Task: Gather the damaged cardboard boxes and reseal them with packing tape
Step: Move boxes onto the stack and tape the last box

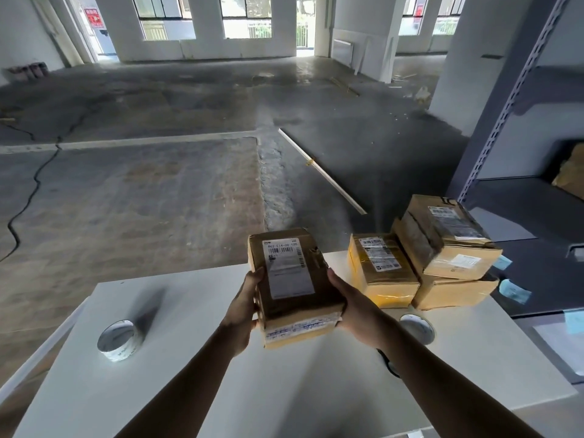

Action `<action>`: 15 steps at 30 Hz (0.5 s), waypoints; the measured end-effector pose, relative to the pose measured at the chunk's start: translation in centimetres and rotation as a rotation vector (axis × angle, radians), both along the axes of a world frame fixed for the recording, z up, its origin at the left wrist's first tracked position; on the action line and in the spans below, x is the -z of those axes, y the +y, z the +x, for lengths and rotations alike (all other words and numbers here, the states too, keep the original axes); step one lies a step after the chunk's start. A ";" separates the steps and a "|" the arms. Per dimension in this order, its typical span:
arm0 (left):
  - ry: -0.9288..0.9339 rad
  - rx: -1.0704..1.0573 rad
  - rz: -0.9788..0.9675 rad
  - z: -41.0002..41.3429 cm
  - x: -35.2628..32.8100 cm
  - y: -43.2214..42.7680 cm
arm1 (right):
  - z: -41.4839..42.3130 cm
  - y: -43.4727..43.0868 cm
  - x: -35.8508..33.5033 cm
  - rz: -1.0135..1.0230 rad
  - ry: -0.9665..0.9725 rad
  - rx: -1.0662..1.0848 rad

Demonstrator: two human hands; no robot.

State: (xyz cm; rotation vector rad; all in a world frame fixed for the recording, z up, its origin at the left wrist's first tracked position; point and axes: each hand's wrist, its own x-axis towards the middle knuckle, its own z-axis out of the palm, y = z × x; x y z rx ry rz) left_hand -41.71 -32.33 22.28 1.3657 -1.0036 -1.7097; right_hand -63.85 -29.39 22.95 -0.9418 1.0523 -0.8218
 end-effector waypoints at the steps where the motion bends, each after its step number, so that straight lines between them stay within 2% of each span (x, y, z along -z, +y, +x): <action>1: 0.001 0.009 -0.019 0.0 0.1 -0.1 | 0.0 0.1 0.2 0.010 0.016 -0.010; 6: 0.017 0.110 -0.063 0.6 0.2 -1.2 | 0.5 0.3 0.4 0.044 0.015 0.078; 12: 0.021 0.441 -0.092 1.5 0.8 -2.0 | 1.6 0.4 1.7 -0.009 0.052 0.246; 15: -0.001 0.450 -0.115 1.1 1.5 -2.1 | 1.7 0.5 2.6 -0.021 0.084 0.312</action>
